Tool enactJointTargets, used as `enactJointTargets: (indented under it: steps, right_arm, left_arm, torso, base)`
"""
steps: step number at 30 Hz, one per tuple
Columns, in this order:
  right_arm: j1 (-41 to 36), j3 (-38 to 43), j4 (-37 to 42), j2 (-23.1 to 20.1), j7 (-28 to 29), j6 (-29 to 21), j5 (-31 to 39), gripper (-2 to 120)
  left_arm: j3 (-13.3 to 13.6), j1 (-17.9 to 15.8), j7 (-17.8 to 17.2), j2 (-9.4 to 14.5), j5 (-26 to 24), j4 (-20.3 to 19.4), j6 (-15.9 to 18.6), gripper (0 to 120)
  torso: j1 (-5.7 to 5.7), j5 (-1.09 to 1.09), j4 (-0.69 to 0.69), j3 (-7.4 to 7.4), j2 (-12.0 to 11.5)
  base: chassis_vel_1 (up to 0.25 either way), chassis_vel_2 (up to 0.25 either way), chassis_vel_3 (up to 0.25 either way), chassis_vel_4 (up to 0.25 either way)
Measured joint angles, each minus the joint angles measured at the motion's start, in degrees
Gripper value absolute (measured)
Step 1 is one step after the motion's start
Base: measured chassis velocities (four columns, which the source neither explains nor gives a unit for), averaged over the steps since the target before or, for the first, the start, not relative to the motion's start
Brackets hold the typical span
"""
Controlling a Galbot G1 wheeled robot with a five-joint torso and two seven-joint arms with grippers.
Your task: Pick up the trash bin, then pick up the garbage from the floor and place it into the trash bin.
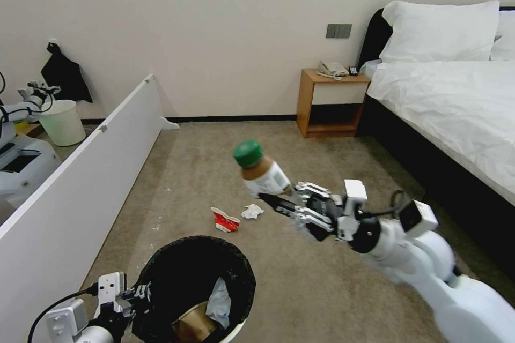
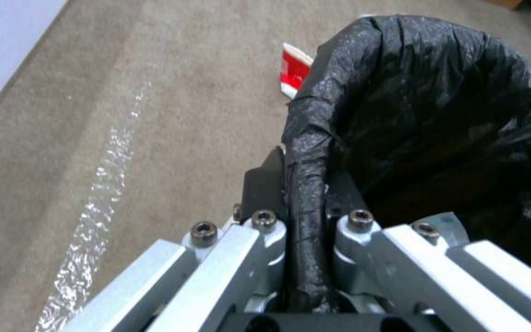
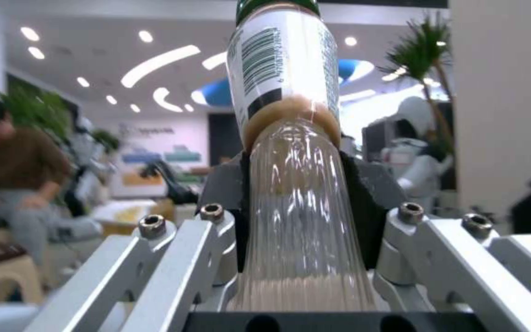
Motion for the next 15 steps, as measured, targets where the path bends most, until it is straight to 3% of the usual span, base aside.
enactJointTargets:
  steps: [15]
  right_arm:
    - [5.68,-13.64,-2.76,5.34,0.18,-0.07,0.73,29]
  left_arm:
    - [1.24,-0.06,-0.37,-0.48,-0.69,-0.77,0.05,4]
  torso:
    - [0.0,0.01,-0.01,0.0,0.0]
  base:
    - [0.0,0.0,0.0,0.0]
